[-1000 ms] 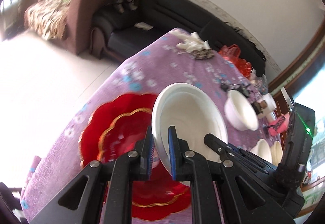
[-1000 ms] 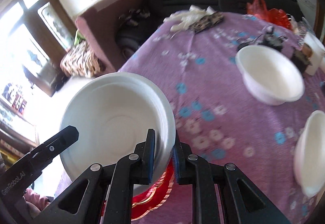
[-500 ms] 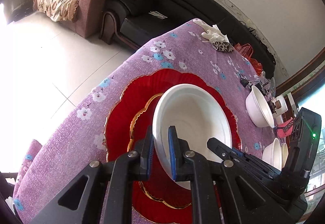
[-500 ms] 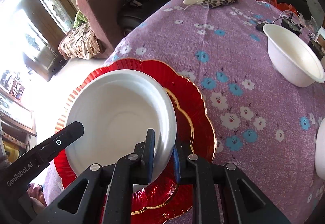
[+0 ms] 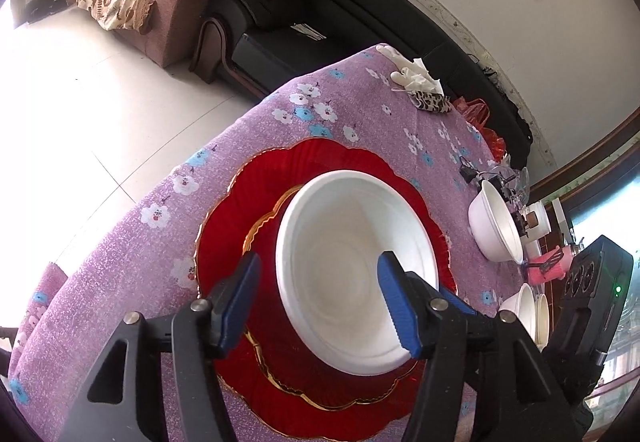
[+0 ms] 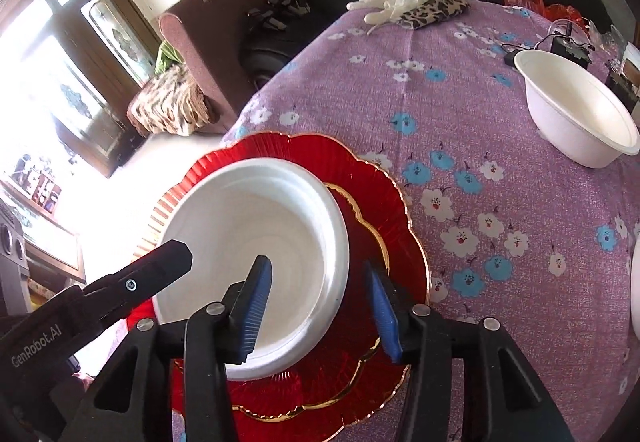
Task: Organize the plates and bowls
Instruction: 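Open both tools and move them to the next white bowl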
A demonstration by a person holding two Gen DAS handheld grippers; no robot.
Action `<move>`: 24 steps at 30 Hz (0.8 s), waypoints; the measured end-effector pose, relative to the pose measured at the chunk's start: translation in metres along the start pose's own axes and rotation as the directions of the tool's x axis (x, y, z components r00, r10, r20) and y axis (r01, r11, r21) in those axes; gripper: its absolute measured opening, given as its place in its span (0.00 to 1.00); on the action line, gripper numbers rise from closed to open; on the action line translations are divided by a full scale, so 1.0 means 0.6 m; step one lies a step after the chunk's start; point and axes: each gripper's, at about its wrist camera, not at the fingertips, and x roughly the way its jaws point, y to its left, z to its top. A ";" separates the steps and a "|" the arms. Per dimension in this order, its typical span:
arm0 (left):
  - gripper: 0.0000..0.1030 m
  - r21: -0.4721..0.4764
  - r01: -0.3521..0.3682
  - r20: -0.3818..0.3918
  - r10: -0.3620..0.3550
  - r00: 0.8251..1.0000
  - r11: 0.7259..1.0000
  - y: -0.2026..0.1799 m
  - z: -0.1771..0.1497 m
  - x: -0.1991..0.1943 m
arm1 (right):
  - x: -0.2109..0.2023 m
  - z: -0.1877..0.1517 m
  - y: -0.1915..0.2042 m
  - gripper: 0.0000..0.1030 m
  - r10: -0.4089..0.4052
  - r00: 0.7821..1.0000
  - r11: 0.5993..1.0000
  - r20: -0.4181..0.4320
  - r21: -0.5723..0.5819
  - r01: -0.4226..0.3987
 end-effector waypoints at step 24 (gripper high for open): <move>0.76 0.329 -0.004 0.136 -0.043 0.990 0.944 -0.235 -0.180 -0.097 | -0.234 -0.200 -0.214 0.57 -0.073 0.973 0.997 0.219 0.013 0.072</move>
